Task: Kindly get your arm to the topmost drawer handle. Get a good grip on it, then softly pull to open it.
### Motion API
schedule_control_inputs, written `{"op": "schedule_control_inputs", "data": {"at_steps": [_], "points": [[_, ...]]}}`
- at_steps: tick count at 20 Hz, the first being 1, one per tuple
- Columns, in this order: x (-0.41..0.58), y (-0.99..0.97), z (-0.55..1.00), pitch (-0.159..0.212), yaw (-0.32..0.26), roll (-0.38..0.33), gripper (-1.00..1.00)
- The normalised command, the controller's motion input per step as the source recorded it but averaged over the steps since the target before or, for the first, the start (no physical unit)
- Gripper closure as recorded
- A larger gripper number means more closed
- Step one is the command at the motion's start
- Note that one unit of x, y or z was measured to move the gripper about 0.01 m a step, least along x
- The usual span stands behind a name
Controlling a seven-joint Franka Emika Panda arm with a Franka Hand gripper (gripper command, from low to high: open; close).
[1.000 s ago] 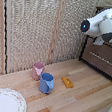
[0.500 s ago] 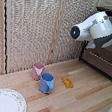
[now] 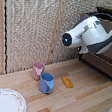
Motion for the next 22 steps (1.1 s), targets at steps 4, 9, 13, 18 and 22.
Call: {"op": "schedule_control_inputs", "data": {"at_steps": [4, 9, 13, 18, 22], "points": [[0.000, 0.07, 0.22, -0.001, 0.027, 0.089, -1.00], [0.000, 0.01, 0.30, -0.018, 0.014, 0.221, -1.00], [0.000, 0.16, 0.10, -0.022, -0.001, 0.171, -1.00], [0.013, 0.43, 0.00, 0.018, -0.007, 0.129, -1.00], [0.079, 0.48, 0.00, 0.016, -0.021, 0.085, -1.00]]}}
